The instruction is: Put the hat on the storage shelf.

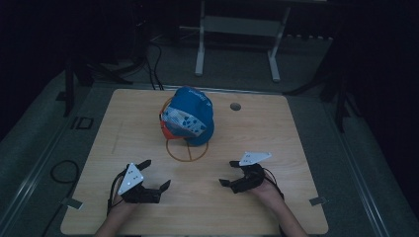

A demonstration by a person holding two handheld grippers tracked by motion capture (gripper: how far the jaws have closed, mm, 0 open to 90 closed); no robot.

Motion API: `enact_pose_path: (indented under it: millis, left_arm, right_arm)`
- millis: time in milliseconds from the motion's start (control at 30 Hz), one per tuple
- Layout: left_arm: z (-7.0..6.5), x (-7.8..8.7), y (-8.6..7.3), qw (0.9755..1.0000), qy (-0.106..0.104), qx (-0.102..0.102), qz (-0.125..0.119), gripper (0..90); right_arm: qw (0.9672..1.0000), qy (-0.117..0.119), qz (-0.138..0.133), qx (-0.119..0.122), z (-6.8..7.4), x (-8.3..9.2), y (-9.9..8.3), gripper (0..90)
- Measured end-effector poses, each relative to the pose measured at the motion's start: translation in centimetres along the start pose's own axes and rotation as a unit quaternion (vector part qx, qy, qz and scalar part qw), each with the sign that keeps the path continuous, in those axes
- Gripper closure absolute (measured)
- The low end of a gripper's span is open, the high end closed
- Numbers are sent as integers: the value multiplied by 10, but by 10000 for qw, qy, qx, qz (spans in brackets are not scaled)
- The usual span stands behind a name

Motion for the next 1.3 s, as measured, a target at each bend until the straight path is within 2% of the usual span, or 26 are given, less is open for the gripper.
enact_pose_path:
  millis: [367, 467, 533, 633, 833, 967, 1300]
  left_arm:
    - [0, -1, -2, 10000, -20, 16, 31, 23]
    - [1, -1, -2, 10000, -12, 35, 29, 23]
    - [0, -1, -2, 10000, -19, 36, 34, 23]
    - [0, -1, -2, 10000, -19, 34, 39, 23]
    - [0, 0, -4, 10000, -33, 39, 70, 23]
    - [0, 2, -3, 10000, -2, 31, 44, 23]
    - [0, 2, -4, 10000, -6, 33, 42, 23]
  right_arm:
    - [9998, -130, -13, -151, -10, 16, -21, 141]
    - [9997, -194, -49, -155, -13, 23, -24, 141]
    - [9997, -228, -36, -72, -14, 28, -25, 141]
    - [9994, -336, 28, 26, -20, 35, -31, 141]
    - [9985, -543, -43, -61, -34, 49, -37, 141]
    - [9982, -571, -131, -128, -38, 52, -37, 141]
    - [9981, -575, -108, -174, -40, 52, -39, 141]
Point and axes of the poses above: each handheld gripper's, and its own axes: x roughly backward along the jaws, y roughly out of its top, z roughly to its left, the point moved 10 cm from there along -x, roughly forward along the jaws, and after that the axes turned 1 degree about -x, right-handed, at the moved point
